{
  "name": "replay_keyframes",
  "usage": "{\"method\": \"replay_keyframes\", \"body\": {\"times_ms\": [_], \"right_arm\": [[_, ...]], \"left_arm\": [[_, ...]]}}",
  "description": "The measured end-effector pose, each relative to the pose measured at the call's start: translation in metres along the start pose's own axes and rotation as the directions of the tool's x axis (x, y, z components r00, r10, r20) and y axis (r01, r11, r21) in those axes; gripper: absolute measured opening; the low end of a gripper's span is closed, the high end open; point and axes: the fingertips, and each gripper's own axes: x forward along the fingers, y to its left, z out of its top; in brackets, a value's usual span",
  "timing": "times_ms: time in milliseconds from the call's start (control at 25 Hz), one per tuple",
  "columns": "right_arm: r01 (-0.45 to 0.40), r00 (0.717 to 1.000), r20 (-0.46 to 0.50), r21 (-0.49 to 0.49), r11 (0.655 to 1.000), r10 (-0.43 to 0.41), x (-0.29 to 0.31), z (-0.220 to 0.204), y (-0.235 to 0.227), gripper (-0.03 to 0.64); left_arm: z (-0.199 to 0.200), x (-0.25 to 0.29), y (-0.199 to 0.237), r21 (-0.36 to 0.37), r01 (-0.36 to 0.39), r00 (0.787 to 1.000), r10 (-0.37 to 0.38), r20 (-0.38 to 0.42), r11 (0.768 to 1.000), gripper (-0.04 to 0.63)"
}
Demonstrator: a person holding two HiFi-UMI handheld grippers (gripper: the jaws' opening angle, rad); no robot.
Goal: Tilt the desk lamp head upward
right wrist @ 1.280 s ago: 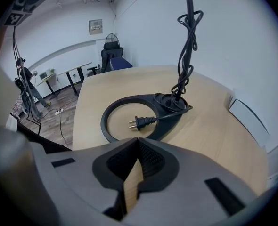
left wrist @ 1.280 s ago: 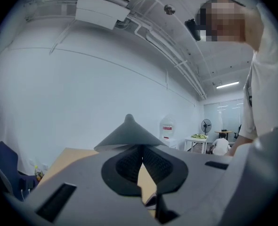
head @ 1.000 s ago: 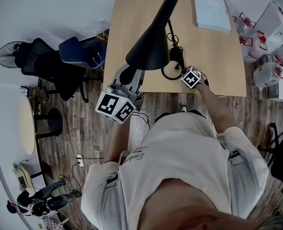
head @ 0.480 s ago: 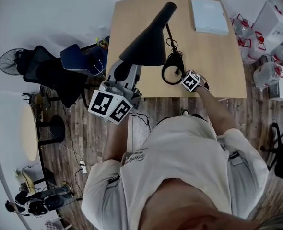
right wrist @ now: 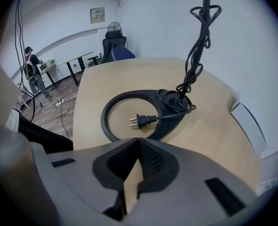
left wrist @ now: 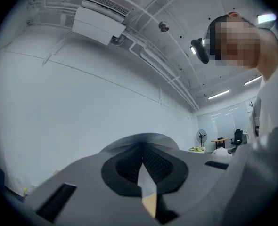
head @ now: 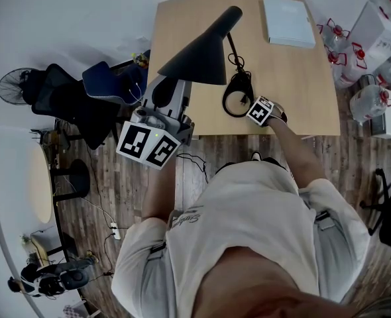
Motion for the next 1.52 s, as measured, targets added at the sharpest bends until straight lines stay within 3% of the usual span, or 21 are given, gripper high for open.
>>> {"method": "replay_keyframes", "body": {"times_ms": [280,560,760,1000,1160,1520], "right_arm": [[-0.010,1.000,0.000,0.002,1.000,0.010,0.000,0.000,0.002,-0.005],[0.009,1.000,-0.008,0.036,0.999,-0.009,0.001,-0.002,-0.001,-0.005],[0.037,0.999,-0.013,0.043,0.998,-0.036,-0.001,-0.001,0.002,-0.005],[0.098,0.995,-0.041,0.046,0.994,-0.096,0.003,0.002,0.002,-0.005],[0.091,0.994,-0.067,0.062,0.994,-0.087,0.000,-0.003,0.007,-0.005],[0.126,0.986,0.081,0.236,0.964,-0.149,-0.062,0.002,0.033,-0.005]], "left_arm": [[0.006,0.001,0.000,0.014,-0.007,1.000,0.007,0.030,1.000,0.014],[-0.003,0.000,-0.003,0.001,0.040,0.998,-0.040,0.040,0.999,0.013],[-0.018,-0.013,-0.004,0.000,0.039,0.999,-0.039,0.007,0.999,0.014],[-0.029,-0.031,0.005,-0.060,0.068,0.997,-0.069,-0.027,0.996,0.014],[-0.036,-0.037,0.000,-0.092,0.097,0.994,-0.102,-0.050,0.991,0.014],[-0.102,-0.073,0.001,-0.170,0.109,0.974,-0.139,-0.179,0.980,0.014]]}}
